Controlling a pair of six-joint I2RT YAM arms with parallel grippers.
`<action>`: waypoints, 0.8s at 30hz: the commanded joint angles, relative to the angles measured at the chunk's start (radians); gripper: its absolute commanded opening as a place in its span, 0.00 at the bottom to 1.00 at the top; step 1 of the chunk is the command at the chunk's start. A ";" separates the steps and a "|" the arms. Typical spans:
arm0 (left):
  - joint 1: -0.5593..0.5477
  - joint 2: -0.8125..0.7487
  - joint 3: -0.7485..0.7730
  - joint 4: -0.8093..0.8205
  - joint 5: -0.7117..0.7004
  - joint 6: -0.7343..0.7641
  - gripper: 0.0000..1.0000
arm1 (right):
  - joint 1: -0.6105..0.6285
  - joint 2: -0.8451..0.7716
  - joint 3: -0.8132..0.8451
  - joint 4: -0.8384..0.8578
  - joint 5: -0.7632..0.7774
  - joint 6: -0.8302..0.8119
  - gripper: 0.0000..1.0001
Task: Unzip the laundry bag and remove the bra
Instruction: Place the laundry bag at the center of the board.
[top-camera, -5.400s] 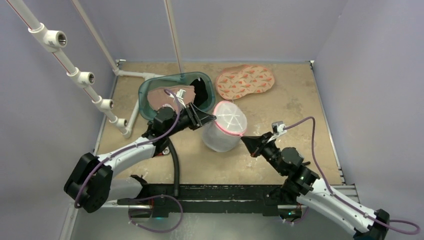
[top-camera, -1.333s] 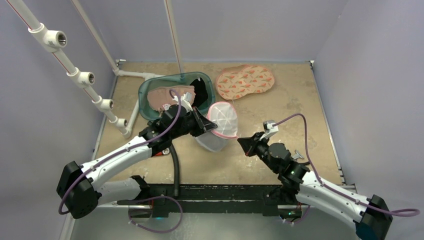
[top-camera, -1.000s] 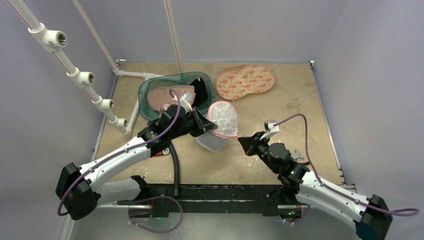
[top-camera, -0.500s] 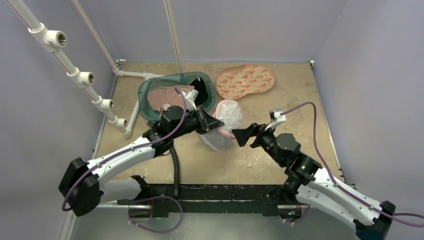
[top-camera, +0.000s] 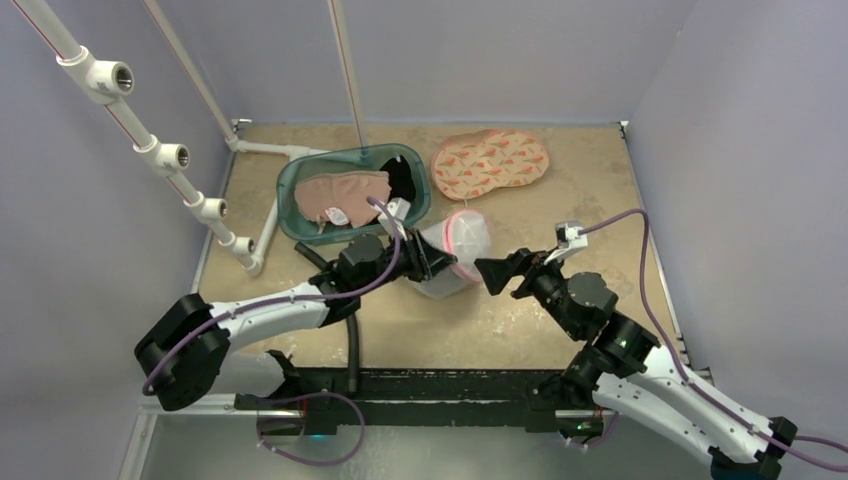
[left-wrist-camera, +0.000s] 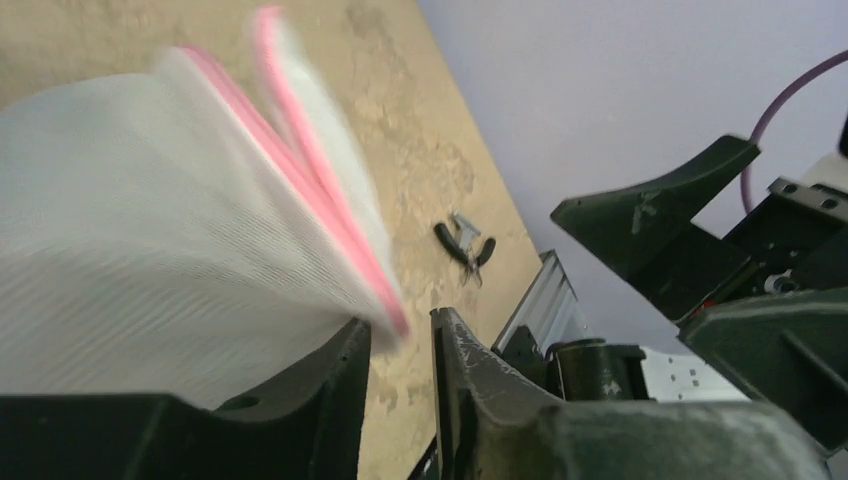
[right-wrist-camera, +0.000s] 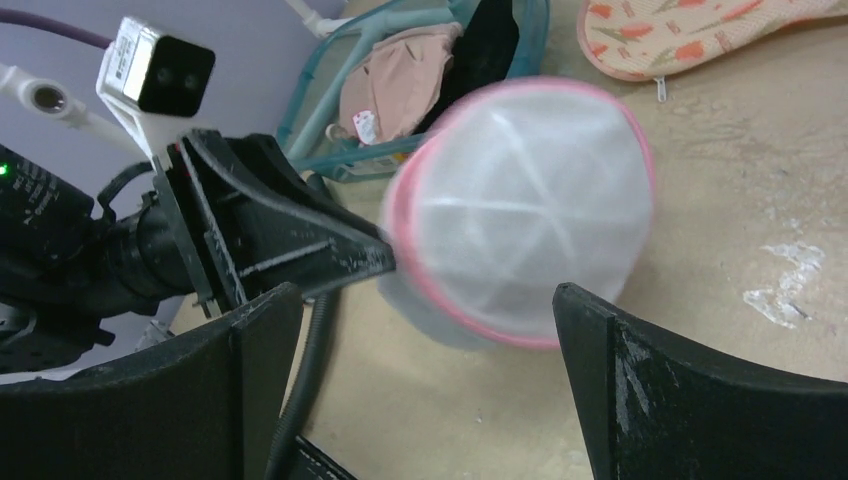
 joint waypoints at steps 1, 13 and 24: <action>-0.079 0.001 -0.019 0.019 -0.120 0.081 0.34 | -0.004 -0.044 -0.043 0.022 0.024 0.018 0.98; -0.087 -0.285 -0.041 -0.364 -0.318 0.115 0.53 | -0.004 -0.066 -0.090 0.003 0.049 0.023 0.98; -0.089 -0.308 0.000 -0.638 -0.471 0.124 0.54 | -0.004 0.144 -0.085 0.091 0.058 0.070 0.90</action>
